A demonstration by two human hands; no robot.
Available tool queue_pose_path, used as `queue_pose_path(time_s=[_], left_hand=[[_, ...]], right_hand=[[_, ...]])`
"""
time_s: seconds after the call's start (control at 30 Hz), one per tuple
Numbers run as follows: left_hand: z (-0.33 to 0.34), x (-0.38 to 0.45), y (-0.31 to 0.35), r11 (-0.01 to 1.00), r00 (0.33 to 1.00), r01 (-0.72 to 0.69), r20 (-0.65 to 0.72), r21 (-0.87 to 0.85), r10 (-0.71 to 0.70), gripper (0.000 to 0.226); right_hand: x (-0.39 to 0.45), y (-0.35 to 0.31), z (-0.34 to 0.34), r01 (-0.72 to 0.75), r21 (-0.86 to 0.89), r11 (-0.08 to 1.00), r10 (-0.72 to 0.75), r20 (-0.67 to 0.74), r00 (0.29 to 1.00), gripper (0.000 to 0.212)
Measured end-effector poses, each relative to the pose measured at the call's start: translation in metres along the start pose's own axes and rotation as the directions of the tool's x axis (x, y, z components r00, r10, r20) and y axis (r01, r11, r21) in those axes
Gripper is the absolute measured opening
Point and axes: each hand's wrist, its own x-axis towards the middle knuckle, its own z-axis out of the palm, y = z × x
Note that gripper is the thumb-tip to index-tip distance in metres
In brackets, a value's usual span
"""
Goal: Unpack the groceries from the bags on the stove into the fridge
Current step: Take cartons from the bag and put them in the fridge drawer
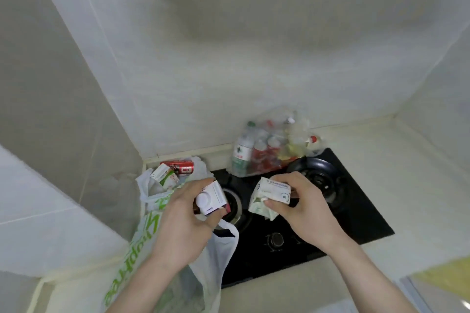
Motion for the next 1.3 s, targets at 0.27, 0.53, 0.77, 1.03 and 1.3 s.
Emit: queue_pose_path(time_s=[0.27, 0.53, 0.77, 1.03, 1.3], left_hand=[[0.085, -0.013, 0.085, 0.982, 0.967, -0.181, 0.171, -0.050, 0.188, 0.059], [0.189, -0.058, 0.188, 0.949, 0.898, -0.284, 0.308, -0.137, 0.313, 0.057], [0.292, -0.094, 0.276, 0.901, 0.788, -0.358, 0.439, -0.246, 0.432, 0.054], [0.427, -0.125, 0.384, 0.782, 0.490, -0.476, 0.617, -0.402, 0.616, 0.054], [0.571, -0.154, 0.493, 0.646, 0.127, -0.470, 0.678, -0.602, 0.724, 0.063]], right_hand=[[-0.095, 0.038, -0.107, -0.098, 0.033, 0.995, 0.103, -0.232, 0.967, 0.039], [-0.201, 0.088, -0.221, -0.200, 0.027, 0.979, 0.196, -0.372, 0.907, 0.038], [-0.294, 0.125, -0.304, -0.291, 0.012, 0.957, 0.254, -0.518, 0.817, 0.034], [-0.416, 0.162, -0.381, -0.467, 0.106, 0.878, 0.371, -0.768, 0.522, 0.032], [-0.489, 0.178, -0.442, -0.599, 0.236, 0.765, 0.406, -0.899, 0.166, 0.029]])
